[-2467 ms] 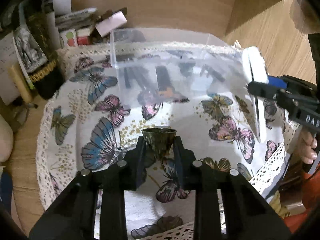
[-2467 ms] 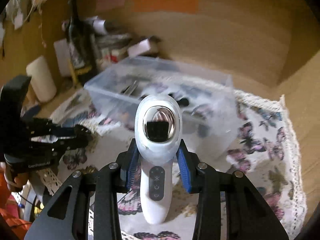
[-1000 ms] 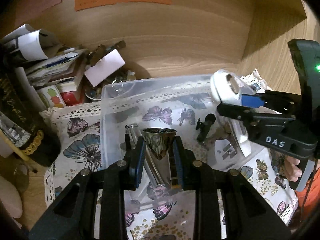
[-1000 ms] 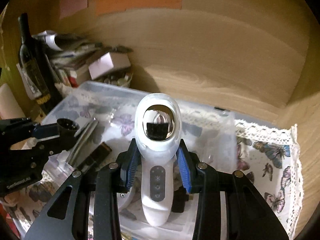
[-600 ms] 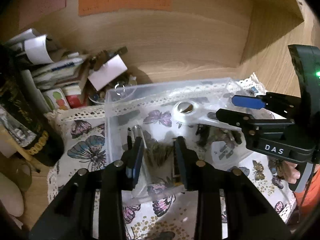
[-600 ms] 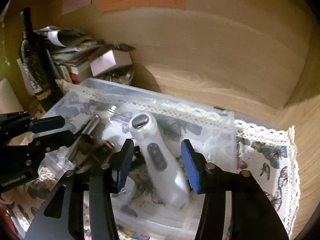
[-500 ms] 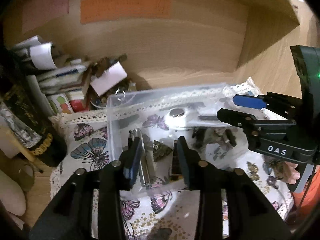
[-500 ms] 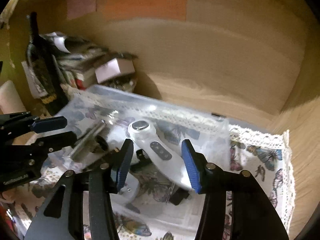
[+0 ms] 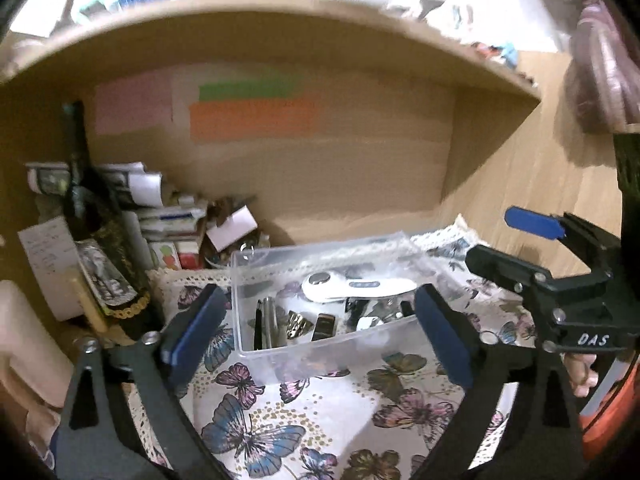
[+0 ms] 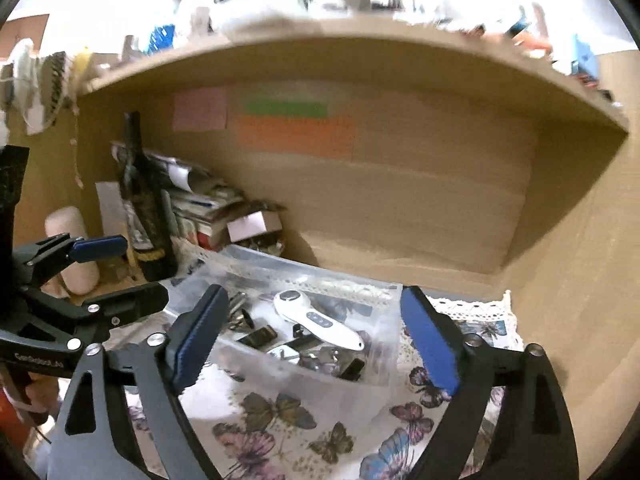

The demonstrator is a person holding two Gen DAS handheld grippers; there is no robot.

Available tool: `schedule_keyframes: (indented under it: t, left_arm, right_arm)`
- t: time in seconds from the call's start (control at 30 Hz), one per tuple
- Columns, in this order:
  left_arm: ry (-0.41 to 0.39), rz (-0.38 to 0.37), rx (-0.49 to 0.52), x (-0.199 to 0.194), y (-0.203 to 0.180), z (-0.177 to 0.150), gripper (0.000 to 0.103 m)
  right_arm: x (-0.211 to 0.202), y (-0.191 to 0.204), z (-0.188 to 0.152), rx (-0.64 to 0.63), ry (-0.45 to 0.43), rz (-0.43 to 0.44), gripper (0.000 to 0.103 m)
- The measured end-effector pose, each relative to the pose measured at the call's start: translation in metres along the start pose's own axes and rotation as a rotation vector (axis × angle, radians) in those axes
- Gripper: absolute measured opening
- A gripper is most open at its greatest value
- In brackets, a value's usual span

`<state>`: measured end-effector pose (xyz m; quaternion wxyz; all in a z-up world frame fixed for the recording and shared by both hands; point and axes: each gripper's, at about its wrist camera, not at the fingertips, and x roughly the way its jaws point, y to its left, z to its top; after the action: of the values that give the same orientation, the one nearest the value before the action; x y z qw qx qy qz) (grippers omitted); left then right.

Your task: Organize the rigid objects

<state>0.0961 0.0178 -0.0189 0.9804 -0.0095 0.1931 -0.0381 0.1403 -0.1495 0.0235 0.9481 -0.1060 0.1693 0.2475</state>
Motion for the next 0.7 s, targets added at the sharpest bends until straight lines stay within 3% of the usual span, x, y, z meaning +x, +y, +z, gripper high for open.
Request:
schedule_keyframes:
  t: [0.1, 0.23, 0.7]
  left_arm:
    - [-0.051, 0.012, 0.007, -0.021, -0.007, -0.003, 0.101]
    - [-0.093, 0.016, 0.004, -0.043, -0.012, -0.007, 0.103]
    - [-0.159, 0.022, -0.001, -0.074, -0.017, -0.013, 0.103]
  right_arm:
    - [-0.019, 0.005, -0.005, 0.012, -0.04, -0.002, 0.097]
    - [-0.037, 0.01, -0.01, 0.034, -0.076, 0.006, 0.101]
    - [-0.067, 0.012, -0.021, 0.073, -0.115, -0.004, 0.103]
